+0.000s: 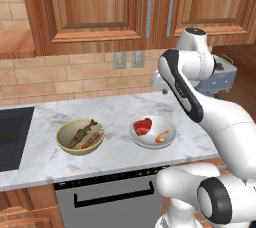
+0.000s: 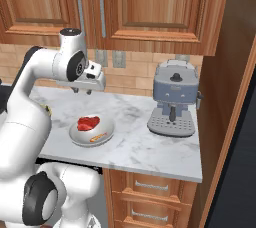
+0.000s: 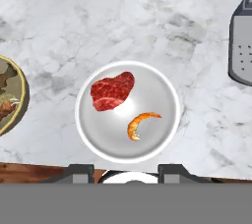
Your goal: Place the bowl containing the shrimp and steak in the microwave. Close the microwave door and press the start button to microwave the meal.
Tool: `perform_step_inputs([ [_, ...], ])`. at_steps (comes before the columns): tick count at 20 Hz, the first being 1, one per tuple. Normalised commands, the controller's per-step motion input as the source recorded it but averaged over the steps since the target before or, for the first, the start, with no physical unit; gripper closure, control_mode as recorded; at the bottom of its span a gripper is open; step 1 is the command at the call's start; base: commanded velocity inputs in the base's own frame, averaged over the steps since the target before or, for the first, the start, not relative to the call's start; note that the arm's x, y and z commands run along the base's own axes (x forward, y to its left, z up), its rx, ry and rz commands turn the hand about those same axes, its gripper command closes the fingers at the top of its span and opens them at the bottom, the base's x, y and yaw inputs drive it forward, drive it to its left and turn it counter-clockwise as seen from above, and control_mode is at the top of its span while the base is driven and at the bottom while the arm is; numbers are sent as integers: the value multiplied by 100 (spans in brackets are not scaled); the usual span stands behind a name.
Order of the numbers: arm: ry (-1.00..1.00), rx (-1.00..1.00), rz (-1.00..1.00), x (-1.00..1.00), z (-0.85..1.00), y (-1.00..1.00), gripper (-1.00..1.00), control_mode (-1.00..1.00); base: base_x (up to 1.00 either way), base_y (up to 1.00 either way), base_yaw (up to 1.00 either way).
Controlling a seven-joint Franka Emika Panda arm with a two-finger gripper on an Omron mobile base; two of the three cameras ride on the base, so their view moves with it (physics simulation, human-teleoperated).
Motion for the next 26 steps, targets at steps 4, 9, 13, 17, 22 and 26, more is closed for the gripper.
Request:
perform_step_inputs([
  [4, -1, 2, -1, -20, -22, -20, -100, -100, 0, 0, 0],
  [9, -9, 4, -4, -61, -51, -38, -100, -100, 0, 0, 0],
  [13, -19, 12, -11, -41, -60, -22, -100, -100, 0, 0, 0],
  [17, -7, 11, -9, -30, -51, -18, -100, -100, 0, 0, 0],
  [22, 1, 9, -10, -5, -43, 0, -100, -100, 0, 0, 0],
  [26, 8, 7, -11, 2, -45, -4, -100, -100, 0, 0, 0],
])
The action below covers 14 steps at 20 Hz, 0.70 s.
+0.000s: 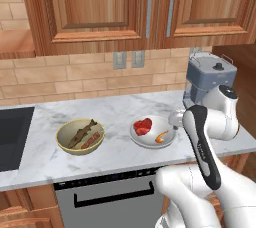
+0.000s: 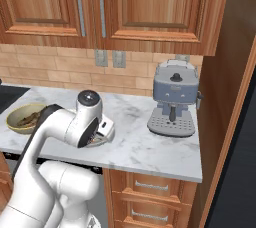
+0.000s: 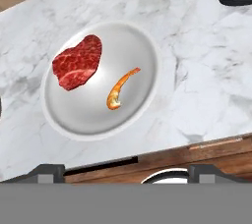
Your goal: Place the bowl containing the shrimp and steak in the microwave. Close the microwave door and press the start button to microwave the meal.
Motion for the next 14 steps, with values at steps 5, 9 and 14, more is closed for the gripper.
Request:
perform_step_inputs([
  [5, 9, 6, -5, 20, -32, -15, -100, -100, 0, 0, 0],
  [9, 12, 10, -3, 54, -18, -13, -100, -100, 0, 0, 0],
  [14, 7, 10, 0, 54, -14, -9, -100, -100, 0, 0, 0],
])
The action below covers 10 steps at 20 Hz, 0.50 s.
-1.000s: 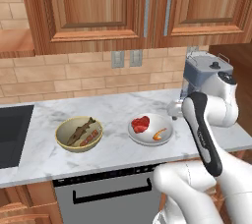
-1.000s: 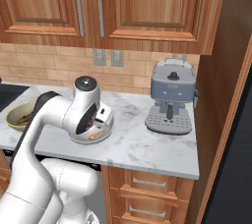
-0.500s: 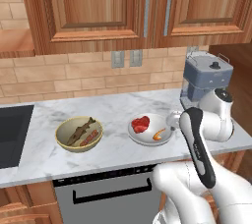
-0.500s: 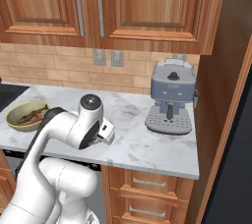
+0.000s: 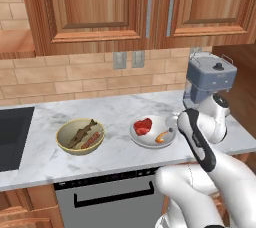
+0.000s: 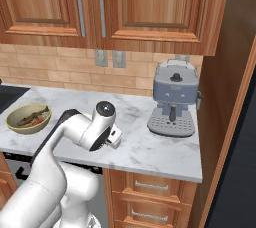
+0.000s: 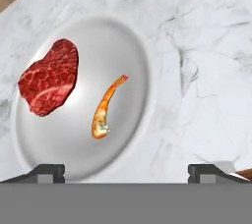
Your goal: Place the bowl containing the shrimp and steak in the microwave. Close the microwave door and press the start button to microwave the meal.
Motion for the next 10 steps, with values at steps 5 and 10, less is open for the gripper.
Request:
perform_step_inputs([
  [5, 3, 4, 0, 42, -17, -2, -100, -100, 0, 0, 0],
  [10, 1, 0, 0, 27, -31, 0, -100, -100, 0, 0, 0],
])
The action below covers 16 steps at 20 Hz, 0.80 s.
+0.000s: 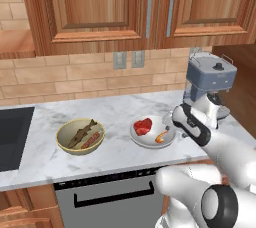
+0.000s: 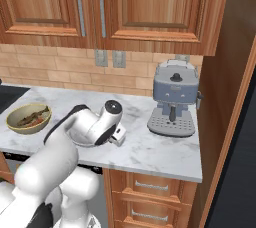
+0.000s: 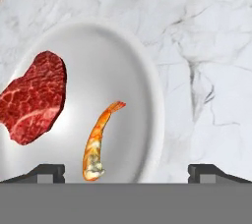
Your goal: Place the bowl containing the shrimp and steak in the microwave. Close the microwave door and press the start button to microwave the meal.
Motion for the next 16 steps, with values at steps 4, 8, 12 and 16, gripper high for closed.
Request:
perform_step_inputs([
  [4, 0, 0, 0, 14, -43, 0, -100, -100, 0, 0, 0],
  [8, 0, 0, 0, 13, -34, 0, -100, -100, 0, 0, 0],
  [12, 0, 0, 0, 17, -24, 0, -100, -100, 0, 0, 0],
  [16, 1, 0, 0, 17, -20, 0, -100, -100, 0, 0, 0],
])
